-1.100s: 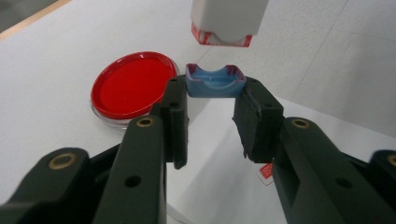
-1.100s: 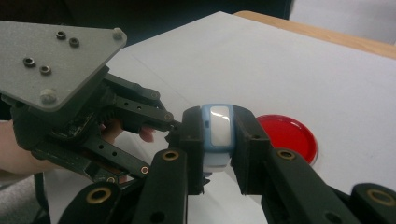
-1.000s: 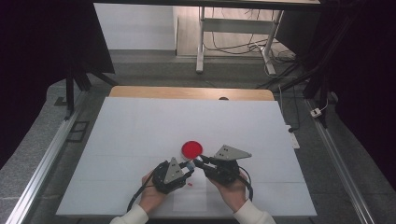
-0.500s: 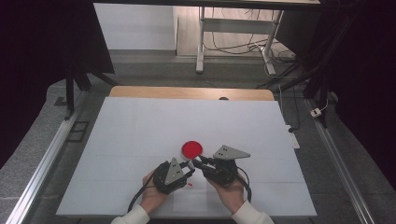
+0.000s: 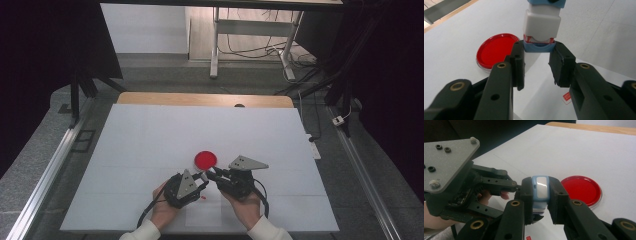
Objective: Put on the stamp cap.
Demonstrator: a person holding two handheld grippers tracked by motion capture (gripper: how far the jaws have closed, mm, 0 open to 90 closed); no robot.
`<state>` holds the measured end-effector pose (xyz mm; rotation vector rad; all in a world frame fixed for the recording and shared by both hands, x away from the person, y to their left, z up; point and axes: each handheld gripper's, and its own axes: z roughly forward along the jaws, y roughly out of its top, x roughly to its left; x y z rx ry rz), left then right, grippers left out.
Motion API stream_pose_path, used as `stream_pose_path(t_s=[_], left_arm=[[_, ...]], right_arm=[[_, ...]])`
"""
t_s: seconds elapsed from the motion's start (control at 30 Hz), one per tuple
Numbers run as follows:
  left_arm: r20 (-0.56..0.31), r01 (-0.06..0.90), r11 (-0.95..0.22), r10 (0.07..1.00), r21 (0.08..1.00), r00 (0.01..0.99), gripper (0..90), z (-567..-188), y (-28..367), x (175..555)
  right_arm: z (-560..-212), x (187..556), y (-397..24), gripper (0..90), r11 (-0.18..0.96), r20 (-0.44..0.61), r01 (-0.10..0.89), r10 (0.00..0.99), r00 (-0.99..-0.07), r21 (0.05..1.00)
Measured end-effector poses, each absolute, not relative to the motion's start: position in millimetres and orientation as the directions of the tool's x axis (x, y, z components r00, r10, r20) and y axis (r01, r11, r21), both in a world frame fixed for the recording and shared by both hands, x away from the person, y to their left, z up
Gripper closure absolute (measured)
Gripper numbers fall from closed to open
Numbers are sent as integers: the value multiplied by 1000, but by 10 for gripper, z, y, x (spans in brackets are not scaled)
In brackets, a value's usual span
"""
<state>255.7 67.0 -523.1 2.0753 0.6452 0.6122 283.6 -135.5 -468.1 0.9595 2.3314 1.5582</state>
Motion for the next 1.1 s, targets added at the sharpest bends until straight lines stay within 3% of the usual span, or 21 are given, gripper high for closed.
stream_pose_path(t_s=[1.1], left_arm=[[241,191,-524,646,830,724,659,-5242,634,2510]], right_arm=[[-4682,2835,-1330,756,265,205,438,607,-768,859]])
